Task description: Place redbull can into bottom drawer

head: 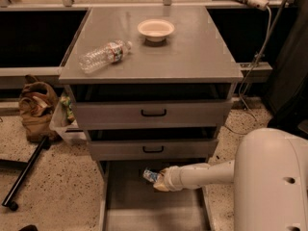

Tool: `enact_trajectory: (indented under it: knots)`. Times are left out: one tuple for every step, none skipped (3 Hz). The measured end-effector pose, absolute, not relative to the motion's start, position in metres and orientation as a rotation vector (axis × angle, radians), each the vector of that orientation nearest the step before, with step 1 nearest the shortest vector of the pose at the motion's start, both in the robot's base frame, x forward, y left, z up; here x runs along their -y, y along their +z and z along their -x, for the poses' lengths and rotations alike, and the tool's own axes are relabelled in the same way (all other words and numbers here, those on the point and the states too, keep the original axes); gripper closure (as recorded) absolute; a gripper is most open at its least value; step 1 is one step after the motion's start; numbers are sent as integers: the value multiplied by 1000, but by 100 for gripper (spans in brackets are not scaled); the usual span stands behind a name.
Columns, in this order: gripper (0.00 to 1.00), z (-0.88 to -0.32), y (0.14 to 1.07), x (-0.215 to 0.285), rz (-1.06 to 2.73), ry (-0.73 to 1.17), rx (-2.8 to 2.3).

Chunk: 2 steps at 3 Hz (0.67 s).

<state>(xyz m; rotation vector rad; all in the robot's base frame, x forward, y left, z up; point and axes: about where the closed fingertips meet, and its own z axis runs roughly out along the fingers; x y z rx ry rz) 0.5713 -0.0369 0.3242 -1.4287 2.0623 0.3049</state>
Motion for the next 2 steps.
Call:
enact_trajectory:
  knots:
    - [100, -555, 291, 42, 1346, 352, -2125]
    - [100, -555, 291, 42, 1346, 352, -2125]
